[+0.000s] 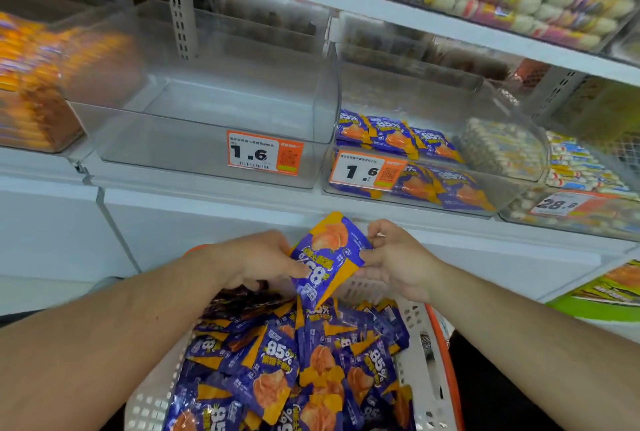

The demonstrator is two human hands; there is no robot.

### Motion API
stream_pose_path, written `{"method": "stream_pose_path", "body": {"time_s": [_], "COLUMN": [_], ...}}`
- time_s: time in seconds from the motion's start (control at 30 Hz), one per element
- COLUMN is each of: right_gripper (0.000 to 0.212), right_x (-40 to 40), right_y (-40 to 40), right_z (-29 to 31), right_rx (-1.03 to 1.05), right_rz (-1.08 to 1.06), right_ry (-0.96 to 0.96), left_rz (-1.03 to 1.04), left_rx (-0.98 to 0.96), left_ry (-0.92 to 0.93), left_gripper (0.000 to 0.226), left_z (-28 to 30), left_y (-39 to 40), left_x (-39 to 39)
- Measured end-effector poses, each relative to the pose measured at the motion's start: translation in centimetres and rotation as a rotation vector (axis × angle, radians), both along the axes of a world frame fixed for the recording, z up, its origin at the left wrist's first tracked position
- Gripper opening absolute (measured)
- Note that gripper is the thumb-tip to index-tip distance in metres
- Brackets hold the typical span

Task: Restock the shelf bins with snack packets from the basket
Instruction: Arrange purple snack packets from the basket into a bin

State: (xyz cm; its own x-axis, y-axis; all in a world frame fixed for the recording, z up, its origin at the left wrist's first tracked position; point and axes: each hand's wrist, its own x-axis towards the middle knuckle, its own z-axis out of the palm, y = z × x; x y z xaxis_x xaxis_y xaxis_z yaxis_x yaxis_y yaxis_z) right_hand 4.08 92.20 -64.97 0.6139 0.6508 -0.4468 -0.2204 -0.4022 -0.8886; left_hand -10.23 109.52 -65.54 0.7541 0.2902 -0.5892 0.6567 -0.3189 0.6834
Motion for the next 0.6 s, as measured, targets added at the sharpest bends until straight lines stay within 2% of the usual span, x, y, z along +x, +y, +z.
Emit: {"method": "stream_pose_path", "body": {"time_s": [0.1, 0.2, 0.27, 0.33, 0.37, 0.43, 0.5, 0.6], "right_gripper": [0.034, 0.031, 0.03, 0.03, 0.032, 0.038, 0.046, 0.06], "right_x": [-0.8, -1.4, -1.3, -0.9, -0.8, -1.0, -1.6, -1.9], "right_y": [-1.2, -2.4, -2.9, -3.3, -3.5, -3.9, -4.0, -3.6], "right_z": [1.5, 2.4, 2.6, 3.1, 3.6, 4.6, 5.3, 5.8], "right_rx": [0.097, 0.046, -0.067, -0.152, -0.139, -0.049, -0.02, -0.061], "right_rz": [-0.068, -0.04, -0.026, -0.028, -0.002, 0.189, 0.397, 0.528], "right_ry": [0.097, 0.021, -0.212, -0.568, -0.743, -1.035, -1.223, -1.417], "left_rz": [0.207, 0.332, 0.332, 0.286, 0.273, 0.273, 0.267, 0.231], "left_rx": [-0.302, -0.576, -0.536, -0.425, -0.386, -0.358, -0.341, -0.321], "left_ry": [-0.135, -0.312, -0.396, -0.452, -0.474, -0.51, -0.529, -0.523], "left_gripper": [0.019, 0.018, 0.02, 0.02, 0.019, 0.019, 0.02, 0.02], "left_z": [0.3, 1.3, 2.3, 3.4, 3.9, 4.9, 5.9, 7.3], "left_y": [0.7, 0.2, -0.5, -1.0, -1.1, -1.2, -1.3, -1.3], "left_x": [-0.2, -0.2, 0.0, 0.1, 0.1, 0.2, 0.6, 1.5]}}
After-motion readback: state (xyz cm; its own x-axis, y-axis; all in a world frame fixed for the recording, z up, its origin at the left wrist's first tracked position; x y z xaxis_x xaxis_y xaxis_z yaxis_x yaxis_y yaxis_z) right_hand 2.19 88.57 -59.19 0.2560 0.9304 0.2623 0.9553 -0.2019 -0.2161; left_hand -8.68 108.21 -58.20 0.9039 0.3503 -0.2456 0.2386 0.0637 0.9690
